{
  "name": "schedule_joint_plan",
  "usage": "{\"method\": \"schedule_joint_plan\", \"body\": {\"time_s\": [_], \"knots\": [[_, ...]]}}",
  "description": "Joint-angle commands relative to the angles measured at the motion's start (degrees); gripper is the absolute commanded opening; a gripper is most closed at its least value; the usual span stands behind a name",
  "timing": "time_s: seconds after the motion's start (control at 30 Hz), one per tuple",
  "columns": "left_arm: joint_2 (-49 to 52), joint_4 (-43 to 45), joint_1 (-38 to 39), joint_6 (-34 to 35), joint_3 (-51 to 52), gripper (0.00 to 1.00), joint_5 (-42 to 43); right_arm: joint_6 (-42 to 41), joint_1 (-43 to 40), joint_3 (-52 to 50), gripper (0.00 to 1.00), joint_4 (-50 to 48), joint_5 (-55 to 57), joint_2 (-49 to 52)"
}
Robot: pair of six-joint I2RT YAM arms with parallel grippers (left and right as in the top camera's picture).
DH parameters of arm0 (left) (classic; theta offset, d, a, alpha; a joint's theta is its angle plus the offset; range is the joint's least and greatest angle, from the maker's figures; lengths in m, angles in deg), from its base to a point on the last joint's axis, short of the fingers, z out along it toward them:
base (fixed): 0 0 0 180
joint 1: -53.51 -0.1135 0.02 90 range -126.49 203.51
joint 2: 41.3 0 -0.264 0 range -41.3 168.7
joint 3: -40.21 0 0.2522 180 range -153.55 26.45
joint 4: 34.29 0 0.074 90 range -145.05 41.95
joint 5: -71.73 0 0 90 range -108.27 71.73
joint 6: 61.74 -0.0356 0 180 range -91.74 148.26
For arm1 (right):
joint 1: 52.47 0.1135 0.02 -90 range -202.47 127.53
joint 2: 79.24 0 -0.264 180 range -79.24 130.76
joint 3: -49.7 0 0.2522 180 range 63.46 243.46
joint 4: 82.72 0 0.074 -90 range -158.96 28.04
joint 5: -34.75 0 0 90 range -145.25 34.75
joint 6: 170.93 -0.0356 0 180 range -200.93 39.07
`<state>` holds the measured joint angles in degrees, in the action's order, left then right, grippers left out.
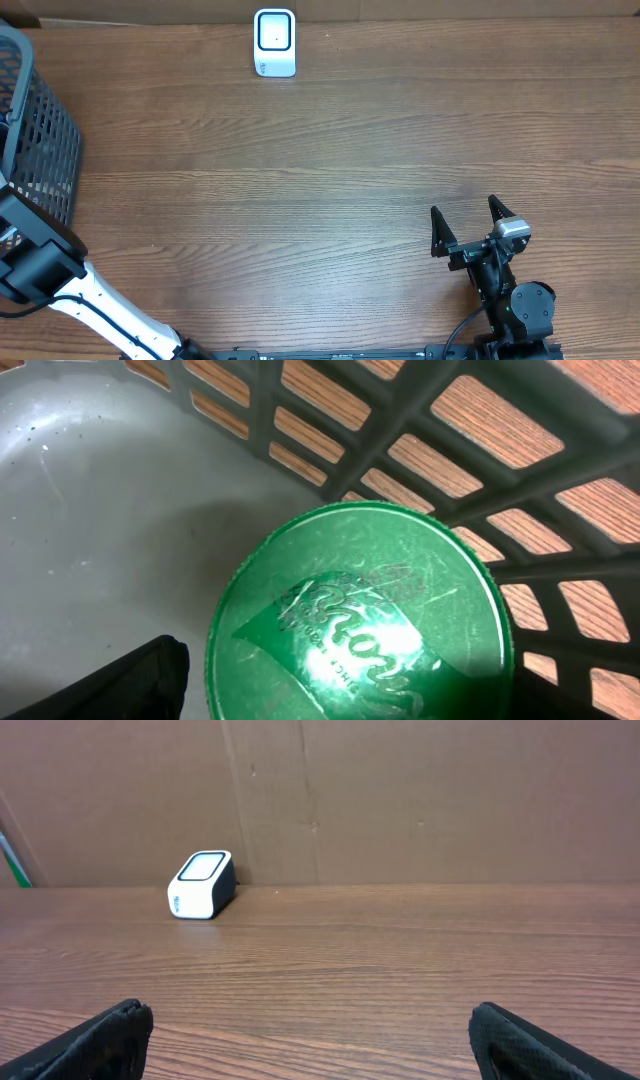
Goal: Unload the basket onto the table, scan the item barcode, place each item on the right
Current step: 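Lower the left gripper onto the green-lidded jar and grasp it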
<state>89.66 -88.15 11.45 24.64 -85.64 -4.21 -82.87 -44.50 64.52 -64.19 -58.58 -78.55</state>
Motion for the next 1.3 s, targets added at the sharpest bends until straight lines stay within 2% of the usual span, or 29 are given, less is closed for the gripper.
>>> {"method": "schedule_joint_plan", "body": {"time_s": [0.0, 0.17, 0.4, 0.53, 0.7, 0.9, 1.07, 1.27], "knots": [[0.94, 0.28, 0.37, -1.51, -0.07, 0.86, -1.99, -0.24, -0.17, -0.59, 1.00, -0.17, 0.74, -0.52], [1.64, 0.98, 0.55, -1.40, -0.02, 0.76, -5.18, -0.24, -0.17, -0.59, 1.00, -0.17, 0.74, -0.52], [1.79, 5.92, 0.85, -1.11, -0.02, 0.85, -5.70, -0.24, -0.17, -0.59, 1.00, -0.17, 0.74, -0.52], [1.79, 7.82, 1.09, -1.09, -0.02, 0.84, -5.70, -0.24, -0.17, -0.59, 1.00, -0.17, 0.72, -0.52], [2.19, 6.99, 1.57, -1.11, -0.02, 0.73, -5.70, -0.24, -0.17, -0.59, 1.00, -0.20, 0.72, -0.52], [2.56, 4.22, 1.75, -1.09, -0.02, 0.65, -5.73, -0.24, -0.17, -0.59, 1.00, -0.17, 0.74, -0.52], [2.05, 3.45, 1.75, -1.01, -0.04, 0.51, -5.66, -0.24, -0.17, -0.59, 1.00, -0.17, 0.72, -0.52], [-1.75, 2.38, 1.75, 2.80, -0.20, 0.49, -5.68, -0.24, -0.17, -0.59, 1.00, -0.17, 0.72, -0.52]]}}
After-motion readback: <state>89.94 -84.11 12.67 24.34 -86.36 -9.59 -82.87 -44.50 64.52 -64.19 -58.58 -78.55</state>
